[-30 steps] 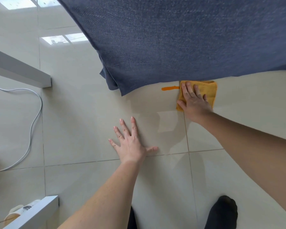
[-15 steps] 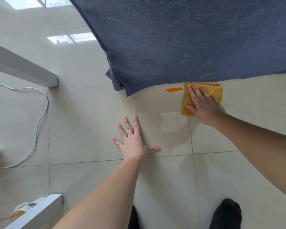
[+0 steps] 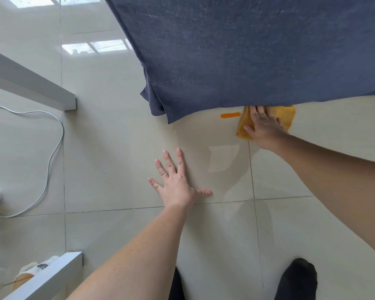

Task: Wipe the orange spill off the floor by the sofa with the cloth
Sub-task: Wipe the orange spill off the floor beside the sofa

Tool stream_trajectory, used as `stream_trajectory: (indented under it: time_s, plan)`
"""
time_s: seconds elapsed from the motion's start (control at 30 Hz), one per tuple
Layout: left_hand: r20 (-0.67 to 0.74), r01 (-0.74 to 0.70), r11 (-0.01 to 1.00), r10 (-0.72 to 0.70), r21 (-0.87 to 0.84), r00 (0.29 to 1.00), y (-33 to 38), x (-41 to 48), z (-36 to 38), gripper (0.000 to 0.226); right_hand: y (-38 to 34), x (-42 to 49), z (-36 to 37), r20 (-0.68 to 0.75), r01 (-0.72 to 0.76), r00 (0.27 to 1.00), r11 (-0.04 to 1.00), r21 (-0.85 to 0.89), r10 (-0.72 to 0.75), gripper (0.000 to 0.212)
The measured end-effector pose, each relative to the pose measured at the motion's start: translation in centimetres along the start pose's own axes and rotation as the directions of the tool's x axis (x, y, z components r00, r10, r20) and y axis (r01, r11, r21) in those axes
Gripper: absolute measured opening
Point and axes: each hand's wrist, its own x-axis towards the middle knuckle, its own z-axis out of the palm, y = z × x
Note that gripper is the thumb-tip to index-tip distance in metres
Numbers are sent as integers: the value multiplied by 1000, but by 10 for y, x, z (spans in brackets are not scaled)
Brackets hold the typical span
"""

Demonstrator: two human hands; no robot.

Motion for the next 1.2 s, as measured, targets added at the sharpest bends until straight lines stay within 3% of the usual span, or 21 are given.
stream_trajectory:
  time_s: [0.07, 0.2, 0.4, 0.6, 0.8, 0.97, 1.2]
  plan:
    - [-1, 0, 1000, 0, -1, 1000, -1, 0, -1, 164, -14, 1, 5, -5, 24, 1000, 999, 23, -23, 77]
    - [6, -3, 1000, 3, 7, 1000, 3, 0, -1, 165, 6, -25, 20, 30, 131, 991, 987, -94, -128, 79]
    - [4, 7, 1000, -7, -2, 1000, -1, 1, -1, 165, -15, 6, 3, -19, -20, 1000, 999, 31, 21, 79]
    - [8, 10, 1000, -10, -3, 1000, 1, 0, -1, 165, 5, -23, 19, 52, 161, 986, 981, -112, -156, 80]
    - [1, 3, 1000, -3, -8, 1000, -2, 1, 1, 166, -19, 3, 4, -4, 50, 999, 999, 8, -50, 80]
    - [-1, 3, 1000, -3, -4, 1000, 0, 1, 0, 165, -2, -23, 21, 44, 165, 986, 982, -91, -162, 80]
    - [3, 6, 1000, -6, -6, 1000, -2, 2, 1, 166, -29, 4, 8, -15, 12, 1000, 999, 42, -11, 81]
